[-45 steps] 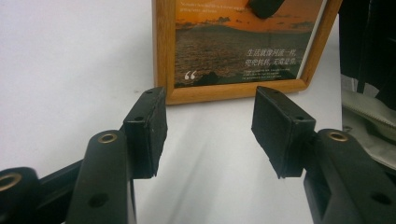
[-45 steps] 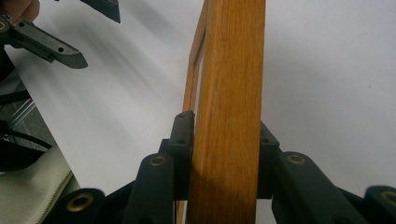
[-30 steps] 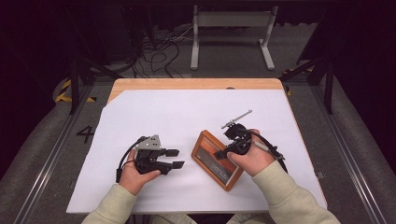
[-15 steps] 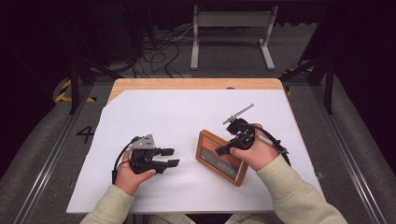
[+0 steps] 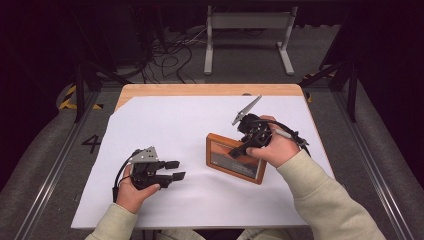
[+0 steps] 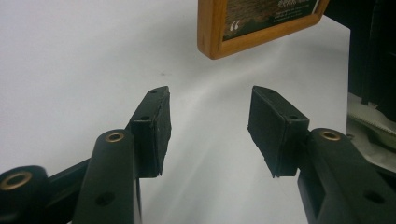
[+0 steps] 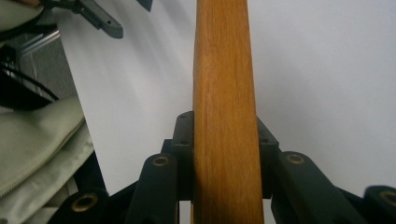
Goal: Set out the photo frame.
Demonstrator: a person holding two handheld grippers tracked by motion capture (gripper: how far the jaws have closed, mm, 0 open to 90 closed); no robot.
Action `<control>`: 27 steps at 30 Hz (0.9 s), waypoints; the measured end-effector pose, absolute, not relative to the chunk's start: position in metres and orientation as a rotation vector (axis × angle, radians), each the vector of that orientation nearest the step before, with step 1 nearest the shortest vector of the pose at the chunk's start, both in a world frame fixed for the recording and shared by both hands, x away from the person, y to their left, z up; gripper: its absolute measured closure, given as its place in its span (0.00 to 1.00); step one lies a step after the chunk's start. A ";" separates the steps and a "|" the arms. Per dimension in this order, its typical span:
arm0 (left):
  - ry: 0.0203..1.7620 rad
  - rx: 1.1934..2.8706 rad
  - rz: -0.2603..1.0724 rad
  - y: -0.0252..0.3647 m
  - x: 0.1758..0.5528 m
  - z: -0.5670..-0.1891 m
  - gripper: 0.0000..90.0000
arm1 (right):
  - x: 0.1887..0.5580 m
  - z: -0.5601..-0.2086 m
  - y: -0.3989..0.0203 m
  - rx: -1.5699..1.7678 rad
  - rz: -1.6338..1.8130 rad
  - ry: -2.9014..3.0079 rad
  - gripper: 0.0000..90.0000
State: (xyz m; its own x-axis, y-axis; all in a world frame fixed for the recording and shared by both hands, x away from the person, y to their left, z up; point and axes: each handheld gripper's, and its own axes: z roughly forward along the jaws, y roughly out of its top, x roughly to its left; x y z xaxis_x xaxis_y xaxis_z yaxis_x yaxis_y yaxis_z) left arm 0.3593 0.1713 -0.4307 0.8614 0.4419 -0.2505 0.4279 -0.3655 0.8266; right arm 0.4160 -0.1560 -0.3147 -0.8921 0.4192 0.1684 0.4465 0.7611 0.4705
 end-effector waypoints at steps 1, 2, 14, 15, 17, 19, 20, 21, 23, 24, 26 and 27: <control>0.638 2.001 0.016 0.171 0.359 -0.431 0.55 | 0.417 -0.314 -0.155 -0.685 -0.790 -2.903 0.78; 0.638 2.001 0.015 0.171 0.359 -0.431 0.55 | 0.418 -0.313 -0.153 -0.631 -0.779 -2.922 0.78; 0.635 2.003 0.004 0.171 0.360 -0.431 0.55 | 0.431 -0.318 -0.146 -0.333 -0.810 -2.963 0.78; 0.635 2.003 0.004 0.171 0.360 -0.431 0.55 | 0.433 -0.319 -0.146 -0.313 -0.806 -2.961 0.78; 0.636 2.000 0.002 0.170 0.360 -0.431 0.55 | 0.436 -0.321 -0.145 -0.289 -0.810 -2.964 0.78; 0.635 2.001 0.000 0.170 0.360 -0.431 0.55 | 0.440 -0.324 -0.145 -0.276 -0.807 -2.965 0.78; 0.633 2.002 0.002 0.169 0.360 -0.431 0.55 | 0.442 -0.325 -0.144 -0.263 -0.806 -2.966 0.78; 0.632 2.003 0.001 0.169 0.360 -0.432 0.55 | 0.444 -0.327 -0.144 -0.244 -0.809 -2.966 0.78; 0.633 2.004 0.002 0.170 0.361 -0.432 0.55 | 0.449 -0.330 -0.143 -0.213 -0.823 -2.954 0.78; 0.632 2.004 0.001 0.170 0.361 -0.432 0.55 | 0.450 -0.332 -0.143 -0.195 -0.834 -2.952 0.78; 0.633 2.005 0.002 0.170 0.361 -0.432 0.55 | 0.452 -0.333 -0.143 -0.180 -0.837 -2.944 0.78; 0.632 2.002 0.000 0.170 0.361 -0.432 0.55 | 0.453 -0.335 -0.142 -0.165 -0.843 -2.944 0.78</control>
State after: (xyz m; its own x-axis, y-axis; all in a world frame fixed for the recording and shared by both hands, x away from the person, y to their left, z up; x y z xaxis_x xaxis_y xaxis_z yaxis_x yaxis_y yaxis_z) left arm 0.3609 0.1701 -0.4321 0.8636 0.4321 -0.2598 0.4319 -0.3681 0.8234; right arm 0.4533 -0.1420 -0.3348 -0.9914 0.0825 0.1012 0.1235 0.8434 0.5229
